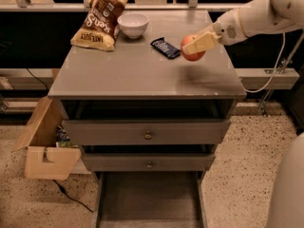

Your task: Pick apple from bottom drawer and place on counter

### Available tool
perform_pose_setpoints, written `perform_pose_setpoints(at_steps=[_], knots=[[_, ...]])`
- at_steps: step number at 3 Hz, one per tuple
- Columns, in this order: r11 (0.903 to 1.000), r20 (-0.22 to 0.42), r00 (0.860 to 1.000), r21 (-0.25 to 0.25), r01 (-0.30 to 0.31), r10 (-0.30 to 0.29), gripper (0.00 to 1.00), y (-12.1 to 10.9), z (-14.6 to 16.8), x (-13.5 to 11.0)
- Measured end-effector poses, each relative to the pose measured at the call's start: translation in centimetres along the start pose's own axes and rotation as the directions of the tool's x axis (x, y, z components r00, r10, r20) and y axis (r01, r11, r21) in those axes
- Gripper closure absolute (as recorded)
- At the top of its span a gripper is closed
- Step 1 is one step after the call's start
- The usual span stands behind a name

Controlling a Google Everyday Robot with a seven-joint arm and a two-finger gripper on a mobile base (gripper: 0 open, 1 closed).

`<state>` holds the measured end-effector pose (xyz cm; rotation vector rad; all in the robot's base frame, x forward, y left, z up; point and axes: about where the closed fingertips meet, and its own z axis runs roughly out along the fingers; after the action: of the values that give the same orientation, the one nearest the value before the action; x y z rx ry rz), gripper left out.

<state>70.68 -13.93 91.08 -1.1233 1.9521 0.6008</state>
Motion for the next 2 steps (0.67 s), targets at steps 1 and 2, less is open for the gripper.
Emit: perform_pose_setpoints(at_steps=[1,2], knots=[[0.9970,-0.030,0.998,0.060,-0.050,0.052,1.00,-2.0,2.2,0.6],[0.9924,-0.040,0.996,0.102,-0.069,0.073,1.00,-3.1,4.2,1.4]])
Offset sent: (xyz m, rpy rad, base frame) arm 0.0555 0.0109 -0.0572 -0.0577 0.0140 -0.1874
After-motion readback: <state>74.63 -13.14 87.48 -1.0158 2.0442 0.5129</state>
